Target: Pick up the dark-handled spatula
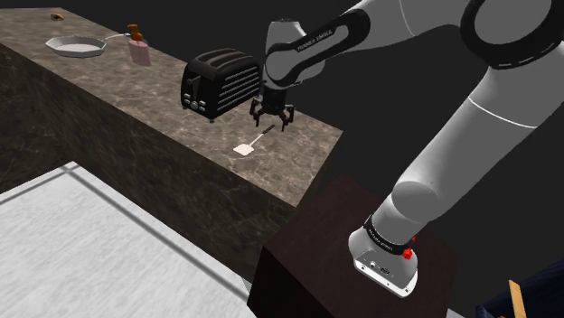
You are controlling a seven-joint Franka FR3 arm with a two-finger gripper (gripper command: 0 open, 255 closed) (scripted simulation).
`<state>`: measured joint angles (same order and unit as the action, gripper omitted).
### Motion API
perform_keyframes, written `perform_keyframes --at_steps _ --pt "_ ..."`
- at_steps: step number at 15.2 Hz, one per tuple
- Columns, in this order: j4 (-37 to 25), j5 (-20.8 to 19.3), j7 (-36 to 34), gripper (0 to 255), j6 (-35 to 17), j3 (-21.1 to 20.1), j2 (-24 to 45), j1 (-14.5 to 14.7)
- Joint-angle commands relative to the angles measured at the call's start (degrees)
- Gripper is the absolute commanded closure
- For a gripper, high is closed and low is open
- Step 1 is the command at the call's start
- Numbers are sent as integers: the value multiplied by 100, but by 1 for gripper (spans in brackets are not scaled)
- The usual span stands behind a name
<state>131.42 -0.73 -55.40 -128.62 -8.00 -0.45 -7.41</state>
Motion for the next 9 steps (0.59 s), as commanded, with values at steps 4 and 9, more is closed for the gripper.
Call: perform_keyframes --at_steps 4,9 --pt "-627 -339 -1019 0 -556 144 1035 -59" --pt "-1377 -578 -1898 0 -905 432 1995 -36"
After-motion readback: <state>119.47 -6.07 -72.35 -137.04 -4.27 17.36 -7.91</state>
